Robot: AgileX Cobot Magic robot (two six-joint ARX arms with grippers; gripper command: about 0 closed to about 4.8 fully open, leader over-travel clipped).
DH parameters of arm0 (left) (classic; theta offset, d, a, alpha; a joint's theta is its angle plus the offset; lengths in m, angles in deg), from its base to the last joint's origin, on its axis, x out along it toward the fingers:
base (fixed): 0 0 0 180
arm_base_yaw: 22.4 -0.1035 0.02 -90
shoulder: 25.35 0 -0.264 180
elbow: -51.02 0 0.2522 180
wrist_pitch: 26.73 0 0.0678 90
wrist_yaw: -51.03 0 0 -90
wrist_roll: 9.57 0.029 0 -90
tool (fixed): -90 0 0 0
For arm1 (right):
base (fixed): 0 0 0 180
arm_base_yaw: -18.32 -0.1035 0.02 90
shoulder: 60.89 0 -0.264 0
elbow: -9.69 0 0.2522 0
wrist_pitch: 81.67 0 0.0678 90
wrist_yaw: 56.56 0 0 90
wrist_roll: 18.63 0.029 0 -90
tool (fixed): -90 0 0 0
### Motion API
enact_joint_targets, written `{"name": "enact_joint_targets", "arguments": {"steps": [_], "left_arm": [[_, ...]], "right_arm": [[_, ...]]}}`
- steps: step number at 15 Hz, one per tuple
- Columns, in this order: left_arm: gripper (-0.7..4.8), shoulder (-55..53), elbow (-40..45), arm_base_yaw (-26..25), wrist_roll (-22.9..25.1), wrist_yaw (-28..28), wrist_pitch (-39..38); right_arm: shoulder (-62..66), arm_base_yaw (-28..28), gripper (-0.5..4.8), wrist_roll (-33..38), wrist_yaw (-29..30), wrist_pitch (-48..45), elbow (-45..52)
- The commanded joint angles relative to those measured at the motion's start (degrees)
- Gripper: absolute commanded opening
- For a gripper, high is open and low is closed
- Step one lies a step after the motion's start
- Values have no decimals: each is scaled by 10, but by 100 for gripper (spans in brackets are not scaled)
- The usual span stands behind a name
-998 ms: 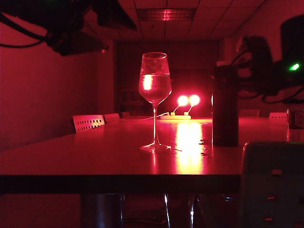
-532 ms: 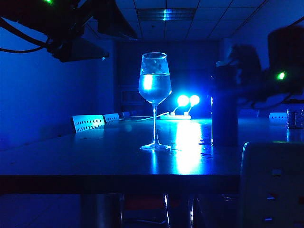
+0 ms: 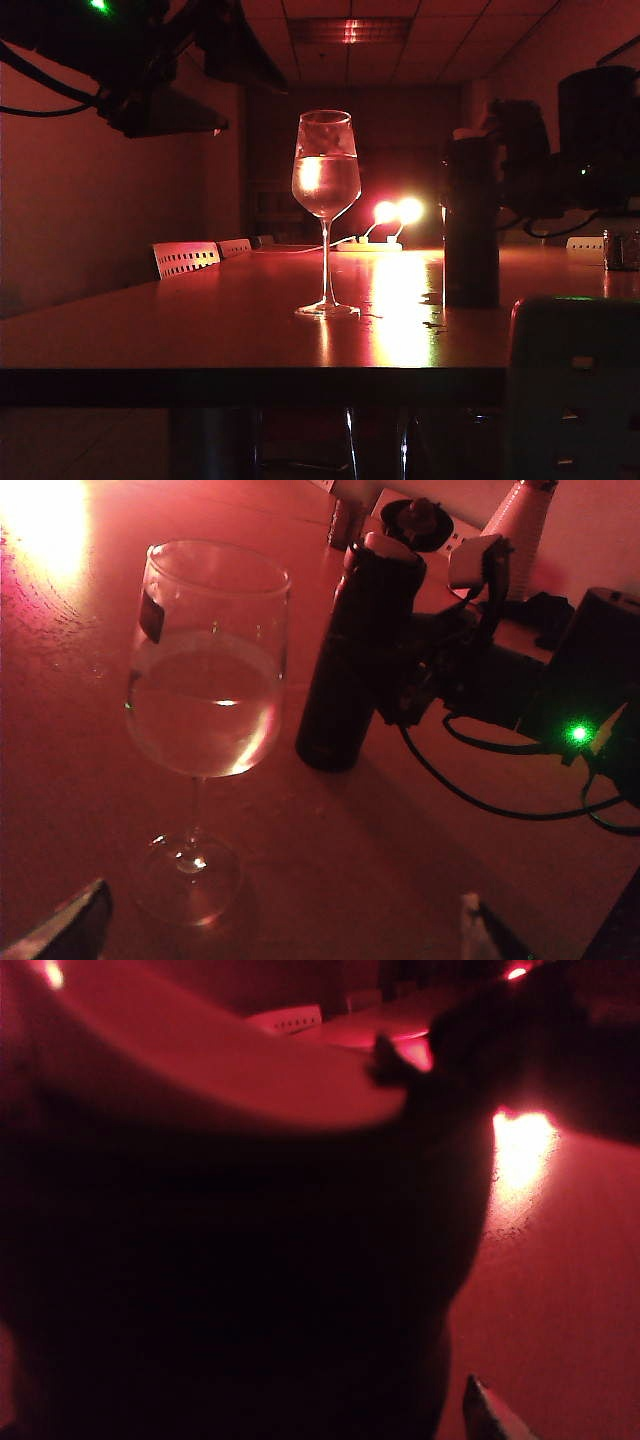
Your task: Pick up the black thermos cup, pour some water from it into the stemmed glass, and then put the thermos cup back on the table.
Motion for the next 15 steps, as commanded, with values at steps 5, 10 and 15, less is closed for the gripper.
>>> {"name": "enact_joint_targets", "arguments": {"steps": [5, 10, 15], "left_arm": [[479, 1, -3, 0, 0, -1, 2], [479, 1, -3, 0, 0, -1, 1], [479, 1, -3, 0, 0, -1, -15]], "right_arm": [[-3, -1, 86, 3, 1, -3, -2], [-4, -1, 90, 3, 3, -4, -2], [-54, -2, 89, 4, 38, 15, -1]]}}
